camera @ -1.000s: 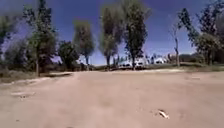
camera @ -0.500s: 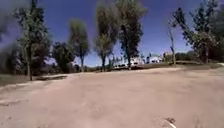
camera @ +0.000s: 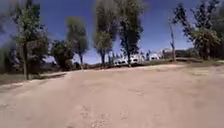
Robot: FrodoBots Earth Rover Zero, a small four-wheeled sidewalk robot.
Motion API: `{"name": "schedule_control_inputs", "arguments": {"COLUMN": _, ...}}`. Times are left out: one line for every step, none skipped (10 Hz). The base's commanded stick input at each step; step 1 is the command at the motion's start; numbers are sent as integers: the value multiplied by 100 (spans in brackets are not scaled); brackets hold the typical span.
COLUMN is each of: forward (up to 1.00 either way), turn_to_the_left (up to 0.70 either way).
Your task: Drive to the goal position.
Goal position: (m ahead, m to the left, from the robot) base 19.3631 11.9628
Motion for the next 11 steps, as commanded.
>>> {"name": "schedule_control_inputs", "arguments": {"forward": 70, "turn_to_the_left": 0}}
{"name": "schedule_control_inputs", "arguments": {"forward": 70, "turn_to_the_left": 0}}
{"name": "schedule_control_inputs", "arguments": {"forward": 70, "turn_to_the_left": 0}}
{"name": "schedule_control_inputs", "arguments": {"forward": 70, "turn_to_the_left": 0}}
{"name": "schedule_control_inputs", "arguments": {"forward": 70, "turn_to_the_left": 0}}
{"name": "schedule_control_inputs", "arguments": {"forward": 70, "turn_to_the_left": 0}}
{"name": "schedule_control_inputs", "arguments": {"forward": 70, "turn_to_the_left": 0}}
{"name": "schedule_control_inputs", "arguments": {"forward": 70, "turn_to_the_left": 17}}
{"name": "schedule_control_inputs", "arguments": {"forward": 70, "turn_to_the_left": 35}}
{"name": "schedule_control_inputs", "arguments": {"forward": 70, "turn_to_the_left": 35}}
{"name": "schedule_control_inputs", "arguments": {"forward": 70, "turn_to_the_left": 35}}
